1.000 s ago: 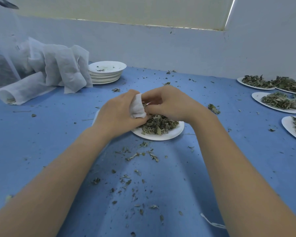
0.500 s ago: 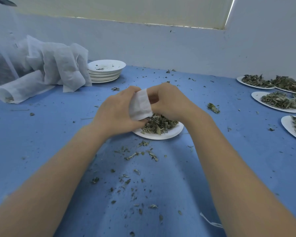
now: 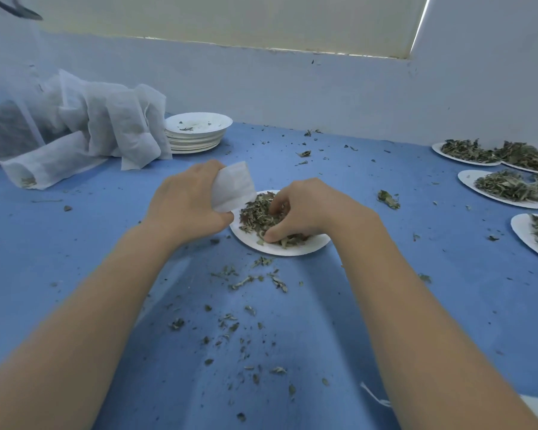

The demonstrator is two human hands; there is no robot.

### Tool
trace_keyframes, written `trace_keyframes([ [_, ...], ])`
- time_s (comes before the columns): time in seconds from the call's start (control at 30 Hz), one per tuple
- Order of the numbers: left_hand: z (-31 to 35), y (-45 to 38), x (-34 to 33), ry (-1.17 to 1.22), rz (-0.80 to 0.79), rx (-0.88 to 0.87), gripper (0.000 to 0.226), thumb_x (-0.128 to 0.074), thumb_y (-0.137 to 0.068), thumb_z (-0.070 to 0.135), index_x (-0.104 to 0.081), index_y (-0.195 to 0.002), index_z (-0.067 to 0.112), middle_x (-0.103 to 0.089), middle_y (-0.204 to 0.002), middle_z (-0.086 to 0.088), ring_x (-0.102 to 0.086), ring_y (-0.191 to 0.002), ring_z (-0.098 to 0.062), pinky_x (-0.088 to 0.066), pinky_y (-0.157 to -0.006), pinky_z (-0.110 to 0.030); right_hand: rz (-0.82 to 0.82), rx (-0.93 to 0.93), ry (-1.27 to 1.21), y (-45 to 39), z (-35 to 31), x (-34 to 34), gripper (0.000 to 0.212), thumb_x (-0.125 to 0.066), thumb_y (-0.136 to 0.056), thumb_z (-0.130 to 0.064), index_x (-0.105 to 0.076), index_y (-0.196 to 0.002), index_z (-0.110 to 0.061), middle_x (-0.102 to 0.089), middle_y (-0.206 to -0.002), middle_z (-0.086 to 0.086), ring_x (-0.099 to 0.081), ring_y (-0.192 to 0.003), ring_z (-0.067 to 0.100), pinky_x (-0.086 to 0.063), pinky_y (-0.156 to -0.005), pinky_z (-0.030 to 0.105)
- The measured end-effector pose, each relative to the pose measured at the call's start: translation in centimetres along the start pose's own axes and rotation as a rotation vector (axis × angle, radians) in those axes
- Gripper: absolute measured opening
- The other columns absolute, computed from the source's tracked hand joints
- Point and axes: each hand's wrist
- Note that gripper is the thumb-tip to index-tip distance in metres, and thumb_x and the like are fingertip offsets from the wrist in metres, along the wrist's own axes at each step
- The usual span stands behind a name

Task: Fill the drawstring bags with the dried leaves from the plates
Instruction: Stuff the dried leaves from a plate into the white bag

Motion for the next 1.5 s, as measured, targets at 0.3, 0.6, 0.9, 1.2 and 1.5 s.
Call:
trace_keyframes([
  [0.3, 1.2, 1.9, -0.2, -0.103, 0.069, 0.121, 0.051, -0.065, -0.075, 0.022, -0.045, -0.121, 0.019, -0.053, -0.108, -0.004, -0.047, -0.105, -0.029, -0.027, -0.083, -0.034, 0.183, 0.093, -0.302, 0.7, 1.2, 1.7, 0.013, -0.076, -0.076, -0.016, -0.073, -0.082, -0.027, -0.064, -0.072, -0.012, -0.057, -0.042, 0.005, -0.047, -0.049, 0.013],
  [0.6, 2.0, 2.4, -1.9, -0.09, 0.112, 0.09, 0.048, -0.064, -0.074, 0.026, -0.047, -0.118, 0.016, -0.055, -0.108, -0.005, -0.048, -0.101, -0.03, -0.026, -0.08, -0.034, 0.483, 0.182, -0.773, 0.5, 0.3, 1.5, 0.014, -0.074, -0.077, -0.01, -0.074, -0.086, -0.02, -0.071, -0.078, -0.001, -0.068, -0.061, 0.008, -0.047, -0.063, 0.009],
  [0.9, 2.6, 2.0, -1.8, 0.22, 0.169, 0.258, 0.049, -0.069, -0.073, 0.03, -0.048, -0.115, 0.015, -0.057, -0.105, -0.004, -0.052, -0.098, -0.029, -0.042, -0.087, -0.045, 0.531, 0.138, -1.086, -0.9, -1.5, -0.7, 0.015, -0.078, -0.072, -0.009, -0.074, -0.082, -0.02, -0.072, -0.079, 0.005, -0.071, -0.072, 0.017, -0.057, -0.079, 0.035],
  [1.2, 2.8, 1.9, -1.5, 0.414, 0.197, 0.289, 0.04, -0.068, -0.073, 0.037, -0.053, -0.106, 0.02, -0.061, -0.095, 0.002, -0.056, -0.091, -0.023, -0.046, -0.083, -0.045, 0.421, 0.217, -1.003, -0.7, -1.7, -1.2, 0.01, -0.074, -0.079, -0.016, -0.074, -0.088, -0.021, -0.071, -0.078, -0.005, -0.067, -0.075, 0.009, -0.057, -0.078, 0.03],
  [1.5, 2.7, 0.1, -1.6, 0.397, 0.164, 0.233, 0.04, -0.069, -0.069, 0.038, -0.054, -0.104, 0.026, -0.06, -0.095, 0.006, -0.054, -0.089, -0.018, -0.045, -0.077, -0.035, 0.045, 0.309, -0.974, -0.1, 0.8, 0.1, 0.043, -0.043, -0.09, 0.001, -0.068, -0.11, -0.028, -0.067, -0.115, 0.012, -0.055, -0.115, 0.035, -0.043, -0.102, 0.049],
])
Point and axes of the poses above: each hand's wrist, its own y-axis away from the middle knuckle, its own x-axis out of the back of the hand, z = x × y
